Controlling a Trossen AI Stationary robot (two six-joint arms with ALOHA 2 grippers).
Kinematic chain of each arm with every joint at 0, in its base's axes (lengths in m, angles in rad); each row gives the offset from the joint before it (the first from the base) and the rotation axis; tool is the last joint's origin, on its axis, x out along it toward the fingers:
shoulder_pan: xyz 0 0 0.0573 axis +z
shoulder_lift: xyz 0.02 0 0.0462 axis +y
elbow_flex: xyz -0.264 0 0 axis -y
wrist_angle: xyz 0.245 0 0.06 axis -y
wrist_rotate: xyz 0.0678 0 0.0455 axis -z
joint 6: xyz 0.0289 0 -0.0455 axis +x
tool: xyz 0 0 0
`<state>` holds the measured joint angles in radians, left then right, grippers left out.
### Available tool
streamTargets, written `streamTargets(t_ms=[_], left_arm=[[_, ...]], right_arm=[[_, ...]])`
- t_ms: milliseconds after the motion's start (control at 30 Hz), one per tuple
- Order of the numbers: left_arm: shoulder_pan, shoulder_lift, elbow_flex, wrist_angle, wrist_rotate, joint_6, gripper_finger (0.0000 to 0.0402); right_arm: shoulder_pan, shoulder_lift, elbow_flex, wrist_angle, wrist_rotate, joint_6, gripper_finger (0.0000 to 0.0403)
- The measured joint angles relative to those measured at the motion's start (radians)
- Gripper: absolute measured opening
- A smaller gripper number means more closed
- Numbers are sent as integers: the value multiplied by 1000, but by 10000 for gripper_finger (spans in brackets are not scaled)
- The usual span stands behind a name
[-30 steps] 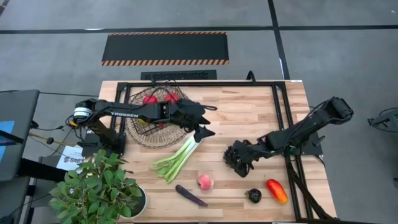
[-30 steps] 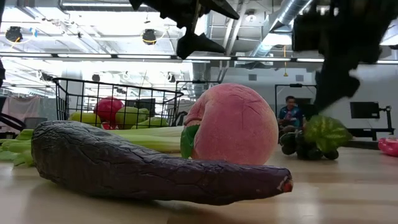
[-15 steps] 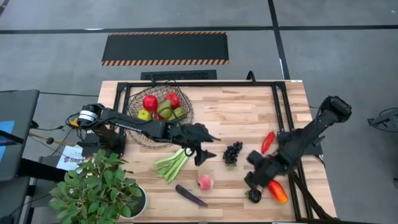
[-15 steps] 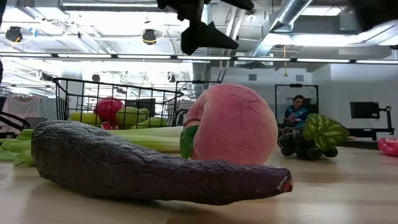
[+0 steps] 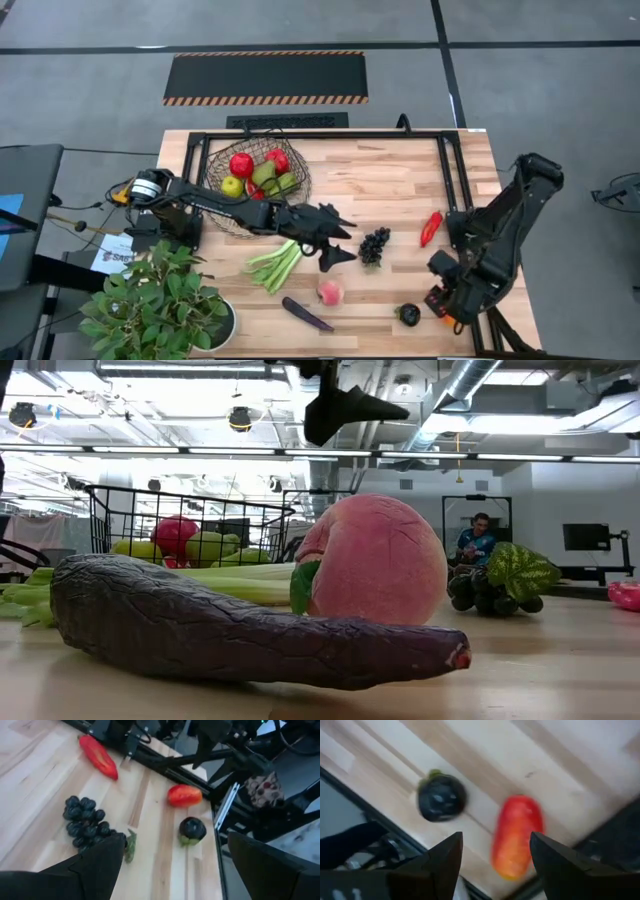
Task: Build produce basket
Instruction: Put the orange mango into the wire basket
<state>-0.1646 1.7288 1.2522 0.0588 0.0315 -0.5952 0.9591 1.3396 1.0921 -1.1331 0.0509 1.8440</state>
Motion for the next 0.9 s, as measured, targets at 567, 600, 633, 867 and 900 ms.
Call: streamTargets(t_ms=[567,600,633,867,900], left_arm=[[-21,8,0,254,-233,-283,340],[-24,8,0,255,-249,-292,340],[-25,8,0,256,-263,-305,340],[-27,8,0,255,-277,-365,340],[-27,8,0,255,-278,-367,340]], right_arm=[[250,81,21,-194,-2,237,255],[265,93,14,-189,-2,247,255],[280,108,7,-184,-2,261,255],[340,191,-29,-82,-2,342,255],[344,203,-29,-78,-2,352,255]])
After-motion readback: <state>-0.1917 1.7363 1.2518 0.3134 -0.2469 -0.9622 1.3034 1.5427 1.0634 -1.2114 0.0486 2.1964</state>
